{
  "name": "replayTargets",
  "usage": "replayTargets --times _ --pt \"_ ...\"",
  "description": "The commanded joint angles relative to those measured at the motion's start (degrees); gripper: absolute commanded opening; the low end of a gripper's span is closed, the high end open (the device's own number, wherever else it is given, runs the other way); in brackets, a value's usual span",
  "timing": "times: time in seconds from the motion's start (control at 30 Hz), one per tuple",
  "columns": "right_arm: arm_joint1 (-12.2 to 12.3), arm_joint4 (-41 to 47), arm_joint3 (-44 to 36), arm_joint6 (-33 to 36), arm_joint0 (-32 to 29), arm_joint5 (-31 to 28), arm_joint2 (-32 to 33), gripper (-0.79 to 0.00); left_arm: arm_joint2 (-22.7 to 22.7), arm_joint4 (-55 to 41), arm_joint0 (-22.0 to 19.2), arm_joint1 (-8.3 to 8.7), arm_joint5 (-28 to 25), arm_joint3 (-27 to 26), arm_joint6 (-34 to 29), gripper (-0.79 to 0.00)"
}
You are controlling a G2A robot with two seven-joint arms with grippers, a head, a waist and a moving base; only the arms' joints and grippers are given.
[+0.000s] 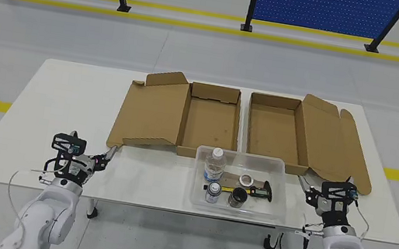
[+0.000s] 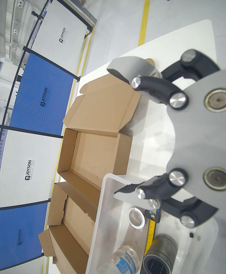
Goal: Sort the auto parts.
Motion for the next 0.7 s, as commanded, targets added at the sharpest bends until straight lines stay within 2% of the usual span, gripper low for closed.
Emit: replayTargets --times 0.0,0.47,0.67 --pt "0.0 0.0 0.0 0.0 0.0 0.0 0.0 0.0 0.0 0.0 0.0 0.0 0.0 0.0 0.0 -0.001" --pt "0.0 0.0 0.0 0.0 0.0 0.0 0.0 0.0 0.1 0.0 -0.15 -0.01 -0.18 -0.26 0.03 0.0" --pt "0.0 0.0 0.0 0.0 0.0 0.0 0.0 0.0 2.56 1.74 -4.67 0.03 -5.8 -3.78 -1.4 0.0"
